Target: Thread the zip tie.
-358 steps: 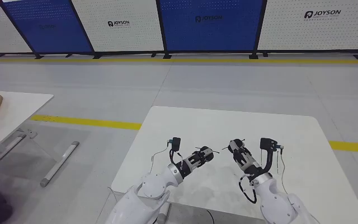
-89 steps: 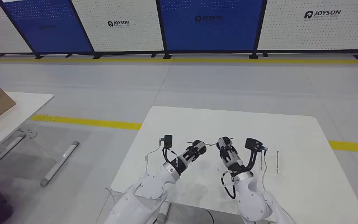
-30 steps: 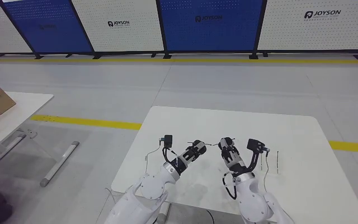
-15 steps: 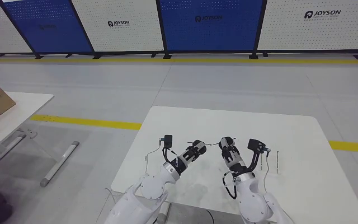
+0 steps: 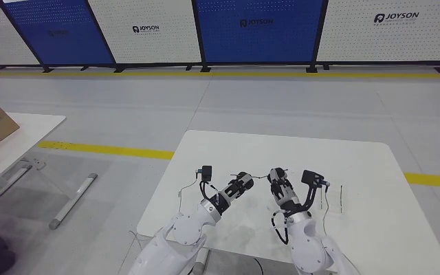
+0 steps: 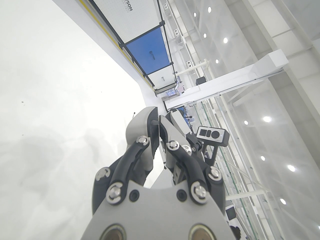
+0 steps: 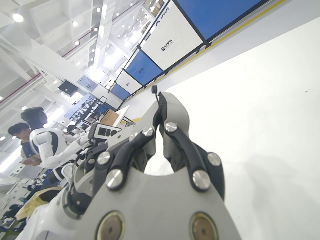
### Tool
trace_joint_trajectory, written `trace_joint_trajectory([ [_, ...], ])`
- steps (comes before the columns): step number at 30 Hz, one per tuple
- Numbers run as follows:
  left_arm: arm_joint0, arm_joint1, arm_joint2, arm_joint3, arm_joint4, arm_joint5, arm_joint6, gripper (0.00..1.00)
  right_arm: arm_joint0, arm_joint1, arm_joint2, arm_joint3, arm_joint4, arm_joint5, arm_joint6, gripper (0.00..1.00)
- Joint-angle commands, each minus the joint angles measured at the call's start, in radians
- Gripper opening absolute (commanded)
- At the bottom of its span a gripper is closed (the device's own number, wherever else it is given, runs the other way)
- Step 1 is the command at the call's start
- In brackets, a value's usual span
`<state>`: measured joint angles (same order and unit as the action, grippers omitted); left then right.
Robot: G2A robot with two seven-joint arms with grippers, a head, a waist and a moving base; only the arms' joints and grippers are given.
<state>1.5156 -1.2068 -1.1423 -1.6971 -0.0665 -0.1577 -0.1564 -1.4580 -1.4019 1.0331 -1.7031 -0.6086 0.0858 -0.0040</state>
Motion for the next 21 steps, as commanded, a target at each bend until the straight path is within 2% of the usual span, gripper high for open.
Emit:
trace_joint_trajectory([
  [1,0.000,0.000,0.000,0.000,0.000,0.000,0.000,0.00,0.000,-0.001,0.000,0.000,0.004,-0.004,-0.003,0.00],
  [21,0.000,0.000,0.000,0.000,0.000,0.000,0.000,0.00,-0.016,-0.002,0.023,-0.014,0.021,-0.024,0.018,0.00],
])
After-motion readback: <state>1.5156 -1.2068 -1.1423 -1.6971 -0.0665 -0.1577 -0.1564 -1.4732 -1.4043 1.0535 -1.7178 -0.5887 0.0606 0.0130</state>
